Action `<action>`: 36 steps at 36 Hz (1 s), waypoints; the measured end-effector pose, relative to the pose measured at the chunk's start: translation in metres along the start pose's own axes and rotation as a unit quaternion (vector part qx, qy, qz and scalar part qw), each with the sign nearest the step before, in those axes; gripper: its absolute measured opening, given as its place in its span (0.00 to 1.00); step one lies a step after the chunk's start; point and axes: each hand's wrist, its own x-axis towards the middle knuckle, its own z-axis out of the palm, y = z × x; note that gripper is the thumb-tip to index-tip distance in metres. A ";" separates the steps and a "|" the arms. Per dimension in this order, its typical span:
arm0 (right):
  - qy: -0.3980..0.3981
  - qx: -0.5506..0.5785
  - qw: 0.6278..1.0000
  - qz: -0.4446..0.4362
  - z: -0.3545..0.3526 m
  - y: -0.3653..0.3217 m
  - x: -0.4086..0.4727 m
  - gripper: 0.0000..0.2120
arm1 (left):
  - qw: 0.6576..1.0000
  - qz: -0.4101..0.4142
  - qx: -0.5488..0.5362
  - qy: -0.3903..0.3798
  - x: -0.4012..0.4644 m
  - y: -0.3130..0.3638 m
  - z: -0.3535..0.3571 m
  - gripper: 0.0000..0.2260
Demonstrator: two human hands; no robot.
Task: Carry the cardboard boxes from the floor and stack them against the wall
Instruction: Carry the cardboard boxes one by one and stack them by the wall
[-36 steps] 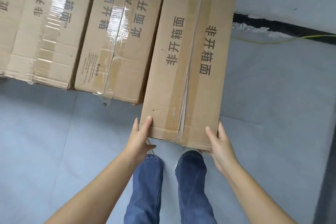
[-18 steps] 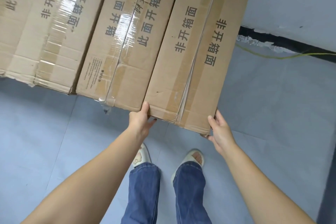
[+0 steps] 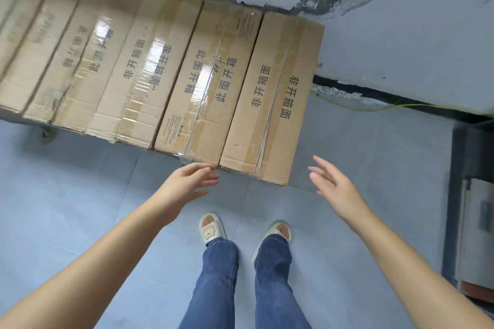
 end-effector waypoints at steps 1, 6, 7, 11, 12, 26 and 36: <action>-0.006 -0.003 1.000 -0.015 -0.006 -0.008 -0.018 0.20 | 1.000 0.022 0.015 -0.010 -0.021 0.008 -0.003 0.08; 0.037 -0.006 0.996 -0.084 -0.017 -0.033 -0.105 0.35 | 0.986 0.153 0.062 -0.027 -0.111 0.022 -0.018 0.09; 0.050 -0.001 0.994 -0.096 -0.016 -0.035 -0.121 0.35 | 0.982 0.175 0.066 -0.024 -0.124 0.022 -0.022 0.12; 0.106 0.031 0.988 -0.106 0.003 -0.035 -0.175 0.33 | 0.969 0.243 0.043 -0.005 -0.159 0.015 -0.039 0.21; 0.126 0.042 0.985 -0.107 0.010 -0.036 -0.186 0.35 | 0.965 0.259 0.039 0.000 -0.163 0.013 -0.043 0.19; 0.450 0.306 0.836 -0.064 0.180 -0.027 -0.326 0.43 | 0.872 0.391 0.208 -0.207 -0.166 0.032 -0.101 0.24; 0.645 0.385 0.660 -0.004 0.298 0.004 -0.430 0.44 | 0.762 0.397 0.315 -0.404 -0.203 -0.008 -0.071 0.14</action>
